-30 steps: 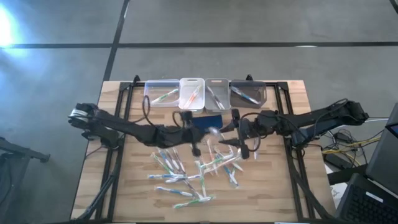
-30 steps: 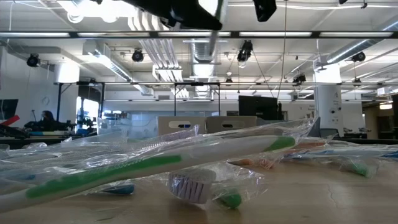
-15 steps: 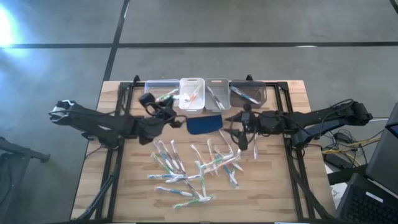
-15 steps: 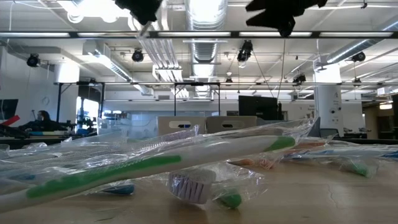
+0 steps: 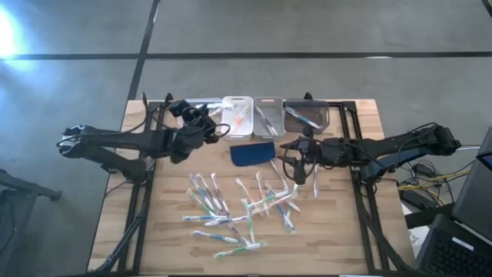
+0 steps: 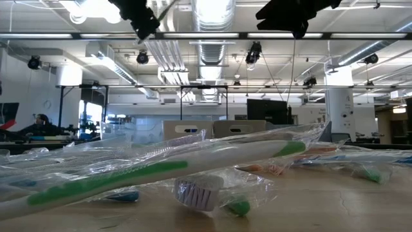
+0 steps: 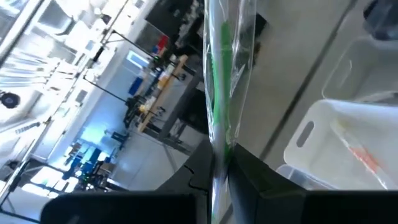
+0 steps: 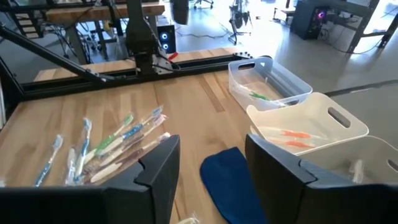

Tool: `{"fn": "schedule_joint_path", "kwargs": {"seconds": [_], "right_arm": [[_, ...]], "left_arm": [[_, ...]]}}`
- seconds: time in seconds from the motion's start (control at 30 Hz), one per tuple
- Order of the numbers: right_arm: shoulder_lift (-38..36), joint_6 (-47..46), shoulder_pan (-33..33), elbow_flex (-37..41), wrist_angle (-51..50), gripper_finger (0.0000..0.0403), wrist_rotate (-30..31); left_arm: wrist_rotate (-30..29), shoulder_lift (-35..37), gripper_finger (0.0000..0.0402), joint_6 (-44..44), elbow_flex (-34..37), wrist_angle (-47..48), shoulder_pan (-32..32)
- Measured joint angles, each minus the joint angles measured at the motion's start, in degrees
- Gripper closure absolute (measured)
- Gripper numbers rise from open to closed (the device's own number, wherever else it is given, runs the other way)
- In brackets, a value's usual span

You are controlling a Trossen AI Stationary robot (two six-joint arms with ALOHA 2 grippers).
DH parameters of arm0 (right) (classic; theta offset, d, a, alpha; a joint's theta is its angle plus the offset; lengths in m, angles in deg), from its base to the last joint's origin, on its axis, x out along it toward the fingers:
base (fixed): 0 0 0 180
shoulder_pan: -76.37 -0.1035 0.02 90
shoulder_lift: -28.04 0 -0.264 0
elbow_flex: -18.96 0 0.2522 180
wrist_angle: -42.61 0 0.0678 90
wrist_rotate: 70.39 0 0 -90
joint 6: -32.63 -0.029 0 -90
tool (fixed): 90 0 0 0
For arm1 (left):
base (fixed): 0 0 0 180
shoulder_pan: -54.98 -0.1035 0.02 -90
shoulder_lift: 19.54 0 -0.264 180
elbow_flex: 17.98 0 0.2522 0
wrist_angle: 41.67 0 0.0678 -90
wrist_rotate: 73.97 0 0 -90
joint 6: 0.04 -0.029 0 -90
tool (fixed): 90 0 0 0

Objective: Pick & Place Toothbrushes
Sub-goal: Put the green toothbrush into the transparent bin

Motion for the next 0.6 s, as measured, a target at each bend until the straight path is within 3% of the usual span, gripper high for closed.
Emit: {"fn": "schedule_joint_path", "kwargs": {"seconds": [0.37, 0.6], "right_arm": [[0.0, 0.02, 0.0, 0.01, -0.11, 0.0225, 0.0], [0.0, 0.02, 0.0, 0.04, -0.09, 0.0208, 0.0]], "left_arm": [[20.91, -1.07, 0.0372, 15.27, -2.57, 22.27, -15.78], [30.19, -1.25, 0.0372, 16.48, -2.57, 29.04, -25.27]]}}
